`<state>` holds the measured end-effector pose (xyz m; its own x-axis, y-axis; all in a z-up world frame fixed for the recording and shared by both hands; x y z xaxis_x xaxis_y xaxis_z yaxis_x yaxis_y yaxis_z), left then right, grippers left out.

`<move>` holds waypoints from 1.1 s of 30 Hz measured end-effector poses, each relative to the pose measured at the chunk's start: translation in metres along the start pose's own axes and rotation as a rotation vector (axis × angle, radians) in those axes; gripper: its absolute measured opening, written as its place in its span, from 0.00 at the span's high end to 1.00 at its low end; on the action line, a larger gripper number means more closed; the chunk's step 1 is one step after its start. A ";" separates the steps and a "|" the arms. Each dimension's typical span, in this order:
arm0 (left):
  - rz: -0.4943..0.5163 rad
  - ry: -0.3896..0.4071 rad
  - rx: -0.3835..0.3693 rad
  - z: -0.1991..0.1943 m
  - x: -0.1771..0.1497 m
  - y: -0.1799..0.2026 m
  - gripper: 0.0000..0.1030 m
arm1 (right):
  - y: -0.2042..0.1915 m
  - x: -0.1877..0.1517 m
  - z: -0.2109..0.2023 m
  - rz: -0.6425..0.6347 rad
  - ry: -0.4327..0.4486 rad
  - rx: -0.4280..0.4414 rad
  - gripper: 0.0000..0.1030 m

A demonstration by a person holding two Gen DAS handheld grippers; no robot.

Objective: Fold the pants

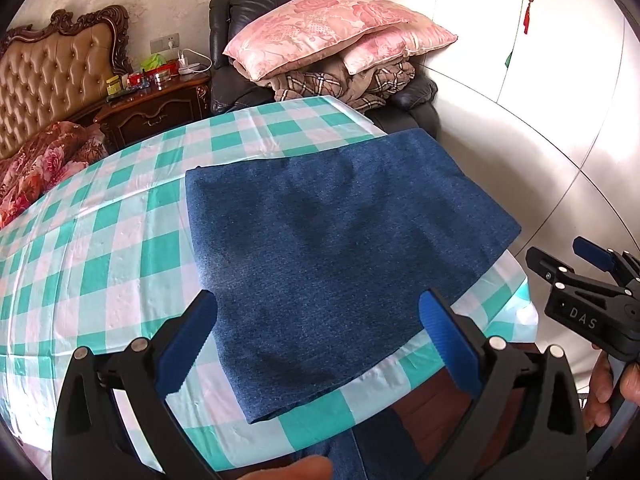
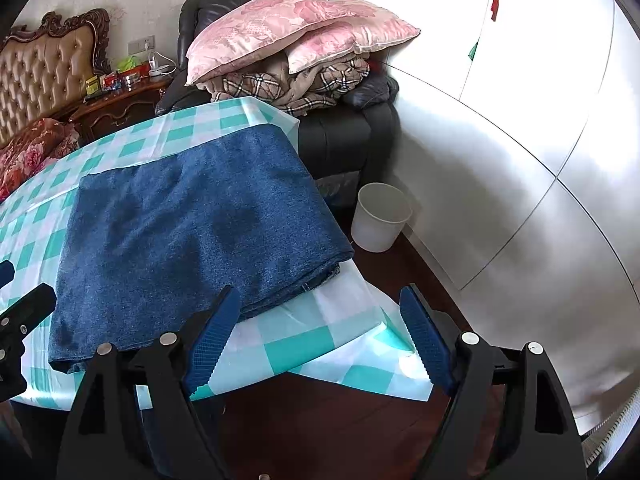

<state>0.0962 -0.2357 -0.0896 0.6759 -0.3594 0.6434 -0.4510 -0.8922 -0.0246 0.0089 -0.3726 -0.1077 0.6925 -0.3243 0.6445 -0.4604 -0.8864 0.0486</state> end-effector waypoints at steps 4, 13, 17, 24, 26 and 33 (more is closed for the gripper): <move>0.013 0.001 -0.002 0.000 -0.001 0.003 0.02 | 0.000 0.000 0.002 0.000 -0.004 0.001 0.24; 0.010 -0.004 -0.004 0.002 -0.002 0.004 0.02 | 0.000 -0.001 0.002 0.000 -0.004 0.002 0.24; 0.009 -0.006 -0.006 0.003 -0.003 0.002 0.02 | 0.001 -0.001 0.003 0.000 -0.007 0.002 0.24; 0.010 -0.005 -0.006 0.003 -0.003 0.003 0.02 | 0.002 -0.002 0.003 0.001 -0.007 0.002 0.24; 0.009 -0.006 -0.007 0.003 -0.003 0.003 0.02 | 0.002 -0.002 0.003 0.002 -0.009 0.003 0.24; 0.009 -0.003 -0.007 0.003 -0.003 0.003 0.02 | 0.002 -0.003 0.005 0.004 -0.011 0.003 0.24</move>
<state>0.0947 -0.2380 -0.0933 0.6737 -0.3681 0.6407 -0.4609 -0.8871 -0.0250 0.0083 -0.3750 -0.1133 0.6969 -0.3317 0.6359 -0.4615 -0.8860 0.0437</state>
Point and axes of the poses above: each gripper's, at about its wrist camera, not at the fingertips, and z roughly the way its jaws point, y to its right, x to its top, the point moved 9 cm from there along z, roughly the way its jaws point, and after that the axes turned 6 degrees about x, right-handed, at the moved point
